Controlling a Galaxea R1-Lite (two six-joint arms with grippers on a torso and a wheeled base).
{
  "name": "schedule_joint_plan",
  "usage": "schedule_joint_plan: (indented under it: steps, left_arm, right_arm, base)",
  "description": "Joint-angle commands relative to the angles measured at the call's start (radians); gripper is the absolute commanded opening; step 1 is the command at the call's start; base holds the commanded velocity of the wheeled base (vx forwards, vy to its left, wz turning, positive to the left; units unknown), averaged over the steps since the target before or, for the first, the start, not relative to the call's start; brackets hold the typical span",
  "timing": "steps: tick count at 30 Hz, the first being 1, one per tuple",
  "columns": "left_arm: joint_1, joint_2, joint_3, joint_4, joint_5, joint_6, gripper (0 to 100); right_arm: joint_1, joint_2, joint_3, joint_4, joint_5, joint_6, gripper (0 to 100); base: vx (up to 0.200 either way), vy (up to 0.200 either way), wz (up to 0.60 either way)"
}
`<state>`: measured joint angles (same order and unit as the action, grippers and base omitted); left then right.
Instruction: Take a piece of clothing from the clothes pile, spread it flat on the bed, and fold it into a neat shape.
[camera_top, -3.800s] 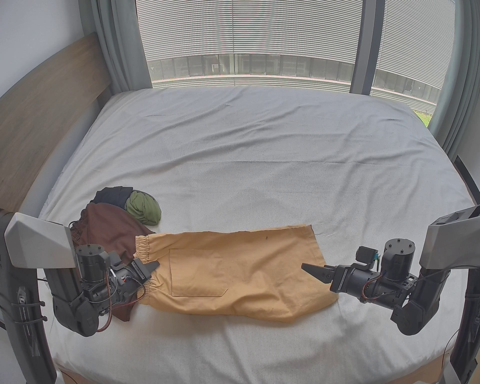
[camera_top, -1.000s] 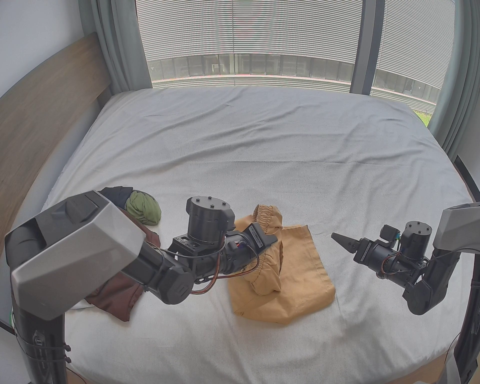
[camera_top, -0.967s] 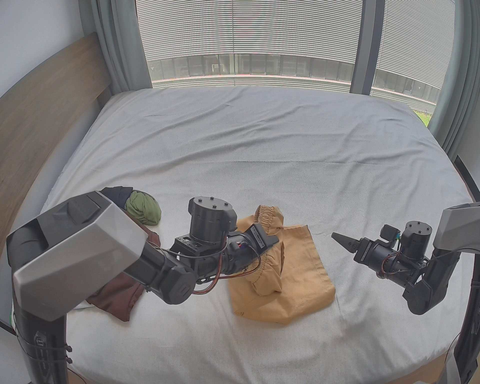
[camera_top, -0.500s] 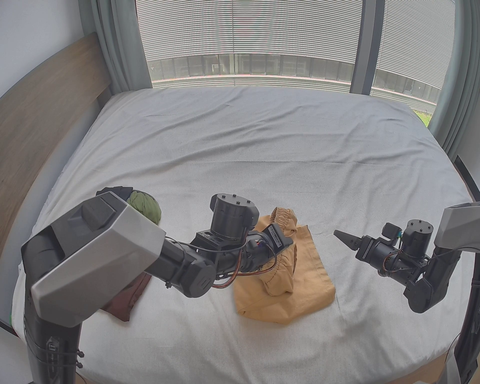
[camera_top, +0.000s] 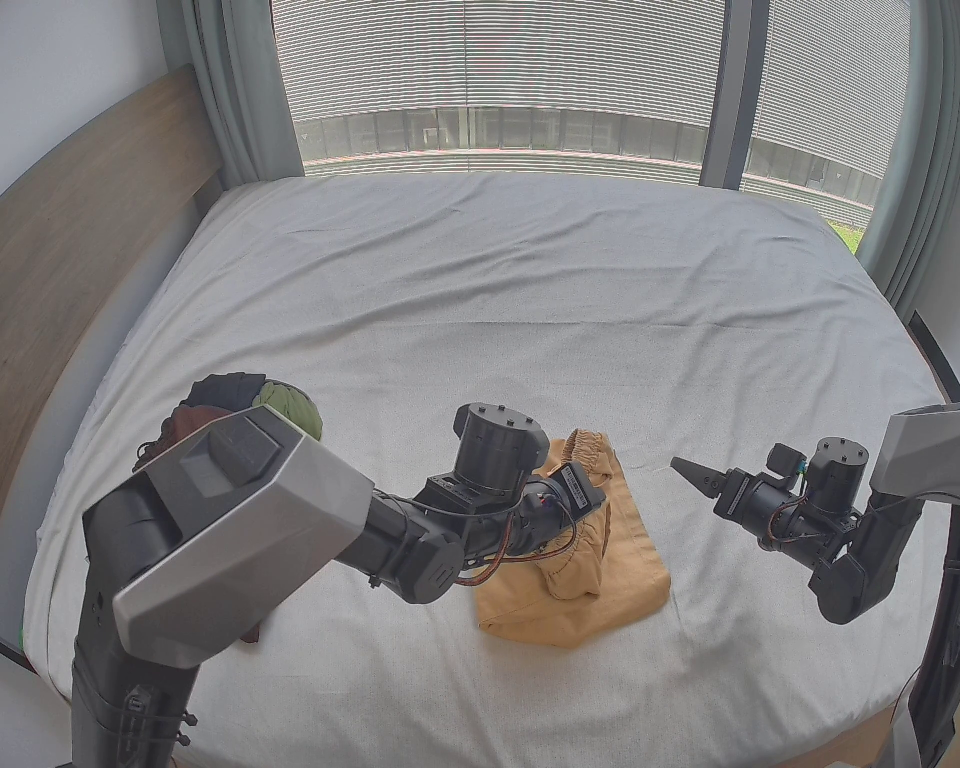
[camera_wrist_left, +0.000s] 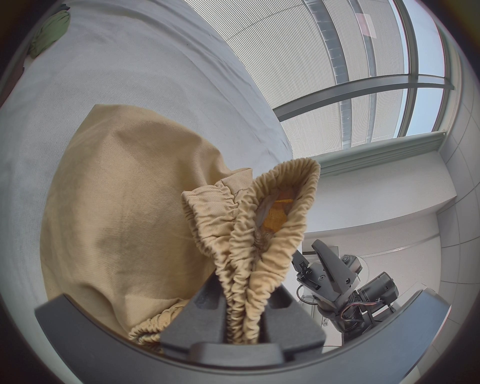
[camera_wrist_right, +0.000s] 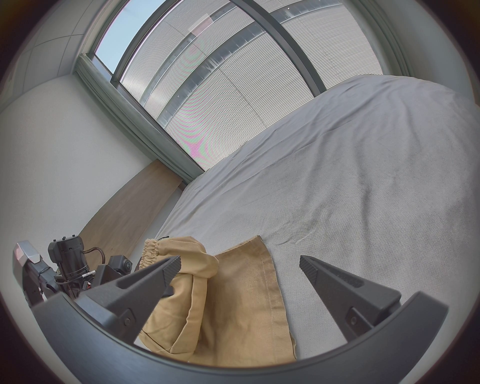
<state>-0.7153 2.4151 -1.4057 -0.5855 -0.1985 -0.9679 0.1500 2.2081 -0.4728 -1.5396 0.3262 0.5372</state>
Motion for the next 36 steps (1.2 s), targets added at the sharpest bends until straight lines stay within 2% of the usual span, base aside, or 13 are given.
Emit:
schedule_joint_plan:
  steps: [1, 8, 9, 22, 31, 36]
  left_arm:
    - [-0.003, 0.019, -0.004, -0.002, 0.001, 0.0, 0]
    - [-0.003, 0.021, -0.004, 0.0, 0.001, 0.0, 0]
    - [-0.003, 0.022, -0.004, -0.002, 0.001, 0.0, 100]
    - [0.007, 0.009, 0.03, -0.007, 0.06, 0.017, 100]
    - [0.034, -0.09, 0.169, -0.013, 0.06, 0.097, 100]
    - [0.057, -0.156, 0.225, -0.016, 0.06, 0.101, 100]
  right_arm:
    - [-0.001, 0.001, -0.001, -0.001, 0.001, 0.0, 100]
    - [-0.001, 0.001, -0.001, -0.001, 0.001, 0.0, 100]
    - [-0.001, -0.001, -0.001, -0.001, 0.001, 0.001, 100]
    - [0.003, 0.012, 0.0, -0.001, 0.001, 0.0, 100]
    - [0.01, 0.044, 0.026, 0.013, 0.002, -0.003, 100]
    - [0.01, 0.055, 0.026, 0.062, 0.002, -0.006, 100]
  base:
    - [0.0, 0.0, 0.0]
    - [0.0, 0.0, 0.0]
    - [0.0, 0.0, 0.0]
    - [0.0, 0.0, 0.0]
    - [0.0, 0.0, 0.0]
    - [0.0, 0.0, 0.0]
